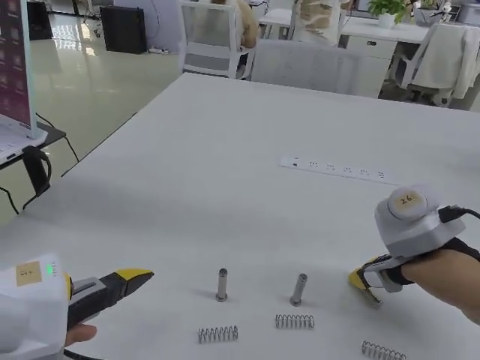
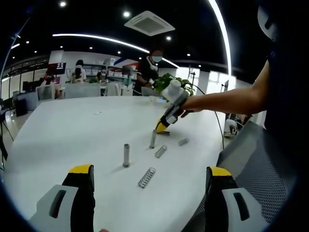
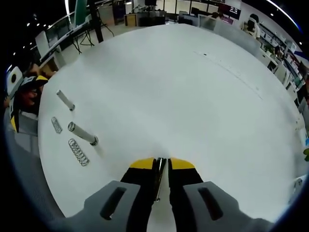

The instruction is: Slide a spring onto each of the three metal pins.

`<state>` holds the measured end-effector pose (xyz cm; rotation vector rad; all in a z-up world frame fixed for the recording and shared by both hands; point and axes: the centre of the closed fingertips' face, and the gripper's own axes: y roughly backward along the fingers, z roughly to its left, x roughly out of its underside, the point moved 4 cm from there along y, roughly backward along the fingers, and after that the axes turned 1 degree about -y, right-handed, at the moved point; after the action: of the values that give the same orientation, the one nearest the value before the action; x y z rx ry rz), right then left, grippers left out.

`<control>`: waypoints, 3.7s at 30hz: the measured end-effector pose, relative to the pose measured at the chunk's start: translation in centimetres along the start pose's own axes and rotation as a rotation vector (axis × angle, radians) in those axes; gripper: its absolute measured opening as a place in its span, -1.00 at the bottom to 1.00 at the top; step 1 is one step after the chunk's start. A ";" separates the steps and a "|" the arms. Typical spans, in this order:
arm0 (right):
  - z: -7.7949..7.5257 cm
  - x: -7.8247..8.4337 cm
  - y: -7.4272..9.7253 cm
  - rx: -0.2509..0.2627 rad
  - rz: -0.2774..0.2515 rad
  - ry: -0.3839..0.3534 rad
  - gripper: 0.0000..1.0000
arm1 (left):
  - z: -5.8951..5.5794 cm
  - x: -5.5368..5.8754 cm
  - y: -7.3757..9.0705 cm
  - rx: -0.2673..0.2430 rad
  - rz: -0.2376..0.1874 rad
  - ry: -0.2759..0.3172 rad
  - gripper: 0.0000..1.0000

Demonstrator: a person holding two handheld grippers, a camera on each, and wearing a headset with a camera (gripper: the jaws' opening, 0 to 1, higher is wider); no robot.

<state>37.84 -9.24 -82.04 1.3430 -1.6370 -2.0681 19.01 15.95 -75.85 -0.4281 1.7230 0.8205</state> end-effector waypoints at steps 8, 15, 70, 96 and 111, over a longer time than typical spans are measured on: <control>0.0 0.3 -0.2 0.002 0.015 -0.016 -0.86 | 0.2 0.1 0.0 -0.003 -0.001 0.003 0.86; 0.1 0.3 -0.1 0.014 0.017 -0.034 -0.88 | 0.1 0.0 -0.2 0.003 -0.001 0.000 0.86; 2.6 1.6 5.9 0.050 -0.112 -0.057 -0.89 | -1.3 -0.8 -0.7 0.058 -0.005 -0.041 0.85; 2.9 2.6 6.1 0.051 -0.107 -0.007 -0.86 | -1.4 -0.5 -1.3 0.074 0.002 -0.041 0.85; 3.1 2.7 6.1 0.047 -0.110 0.013 -0.75 | -1.2 -0.4 -1.2 0.069 0.000 -0.039 0.85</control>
<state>31.79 -11.06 -78.36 1.4903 -1.6508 -2.0887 19.06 14.23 -75.70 -0.3632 1.7103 0.7619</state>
